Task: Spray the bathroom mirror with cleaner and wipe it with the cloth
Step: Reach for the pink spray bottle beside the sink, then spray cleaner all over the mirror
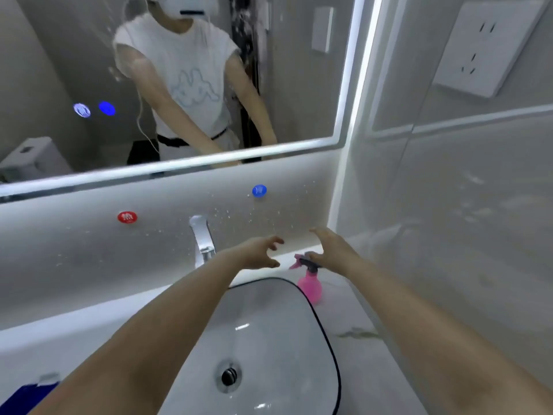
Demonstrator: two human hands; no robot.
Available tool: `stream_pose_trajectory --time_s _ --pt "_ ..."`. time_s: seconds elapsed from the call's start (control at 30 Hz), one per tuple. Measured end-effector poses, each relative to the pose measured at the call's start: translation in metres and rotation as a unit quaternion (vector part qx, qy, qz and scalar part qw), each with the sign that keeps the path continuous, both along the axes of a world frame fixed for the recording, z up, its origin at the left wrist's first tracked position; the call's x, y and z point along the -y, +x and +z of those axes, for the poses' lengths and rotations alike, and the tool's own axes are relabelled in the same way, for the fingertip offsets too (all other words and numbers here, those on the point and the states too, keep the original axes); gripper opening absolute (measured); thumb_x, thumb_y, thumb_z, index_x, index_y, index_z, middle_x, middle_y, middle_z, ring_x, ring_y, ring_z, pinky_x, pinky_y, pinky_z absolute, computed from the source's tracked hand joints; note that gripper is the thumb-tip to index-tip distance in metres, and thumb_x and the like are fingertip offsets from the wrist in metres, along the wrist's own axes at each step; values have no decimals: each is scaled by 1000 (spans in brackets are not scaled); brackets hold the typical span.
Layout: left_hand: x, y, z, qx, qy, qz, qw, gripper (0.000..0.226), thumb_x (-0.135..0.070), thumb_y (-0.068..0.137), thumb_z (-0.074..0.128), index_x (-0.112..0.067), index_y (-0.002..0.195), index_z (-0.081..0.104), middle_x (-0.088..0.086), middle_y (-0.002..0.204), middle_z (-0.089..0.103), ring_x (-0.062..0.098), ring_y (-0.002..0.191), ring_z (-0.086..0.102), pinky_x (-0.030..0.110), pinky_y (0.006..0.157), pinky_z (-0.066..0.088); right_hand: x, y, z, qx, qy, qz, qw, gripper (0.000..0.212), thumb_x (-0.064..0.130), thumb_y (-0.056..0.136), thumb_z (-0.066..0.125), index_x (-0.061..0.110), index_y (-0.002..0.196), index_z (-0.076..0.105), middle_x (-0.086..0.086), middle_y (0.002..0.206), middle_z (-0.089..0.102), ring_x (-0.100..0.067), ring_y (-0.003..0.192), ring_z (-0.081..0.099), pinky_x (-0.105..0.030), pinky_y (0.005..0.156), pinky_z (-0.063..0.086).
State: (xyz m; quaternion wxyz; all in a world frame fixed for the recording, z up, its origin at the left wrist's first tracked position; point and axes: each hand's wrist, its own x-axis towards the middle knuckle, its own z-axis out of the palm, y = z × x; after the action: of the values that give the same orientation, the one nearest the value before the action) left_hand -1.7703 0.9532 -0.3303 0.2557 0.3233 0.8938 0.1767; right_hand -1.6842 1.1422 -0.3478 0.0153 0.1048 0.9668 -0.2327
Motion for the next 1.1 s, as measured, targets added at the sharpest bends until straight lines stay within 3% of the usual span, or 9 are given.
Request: stream_pose_trajectory --time_s 0.23,0.57,0.67,0.77,0.83,0.93,1.03,1.1 --pt "-11 -15 -70 35 -7 11 999 58 -26 87 64 -21 138 38 3 133 51 21 118 50 24 94 36 -5 -3 -74 19 -52 -26 998 56 26 85 63 15 136 44 -4 138 47 -23 125 46 -41 100 42" --pt "-51 -24 -120 84 119 112 983 54 -21 85 65 -26 133 41 0 127 54 19 113 50 31 89 47 -31 -36 -121 13 -122 -58 991 55 21 80 68 17 132 49 -4 134 51 -22 121 48 -30 98 38" --pt "-47 -31 -128 88 120 149 978 55 -23 85 66 -25 133 40 -1 126 55 19 109 51 31 88 46 -35 -44 -128 8 -167 -67 984 36 15 80 65 17 116 63 -3 113 65 -22 106 59 -26 89 44" --pt "-41 -36 -133 91 112 167 975 55 -25 84 67 -26 132 41 -2 125 56 16 105 50 29 86 46 -36 -49 -132 8 -228 -64 971 16 12 79 60 20 88 70 -1 77 70 -20 78 66 -40 81 54" --pt "-38 -38 -134 89 109 175 974 55 -25 83 68 -27 132 42 -2 125 56 15 104 49 27 83 44 -34 -52 -131 0 -249 -67 966 15 10 79 60 19 85 70 0 70 69 -19 71 66 -41 79 55" --pt "-39 -38 -131 87 115 181 973 56 -27 83 68 -26 132 41 -1 126 55 15 103 49 26 80 43 -33 -52 -124 -4 -272 -62 960 17 7 81 59 20 83 70 0 69 68 -14 64 63 -30 74 55" --pt "-40 -36 -121 90 121 184 971 59 -28 82 70 -26 134 40 -1 126 54 16 102 50 26 81 42 -32 -56 -108 -39 -299 -68 951 17 7 83 62 20 90 71 6 74 68 -10 68 61 -9 63 47" --pt "-41 -34 -109 83 124 187 971 62 -28 81 70 -24 135 39 1 127 54 17 103 52 26 83 43 -33 -63 -94 -71 -286 -71 953 18 14 81 69 18 98 72 4 81 68 -10 74 60 -8 63 44"
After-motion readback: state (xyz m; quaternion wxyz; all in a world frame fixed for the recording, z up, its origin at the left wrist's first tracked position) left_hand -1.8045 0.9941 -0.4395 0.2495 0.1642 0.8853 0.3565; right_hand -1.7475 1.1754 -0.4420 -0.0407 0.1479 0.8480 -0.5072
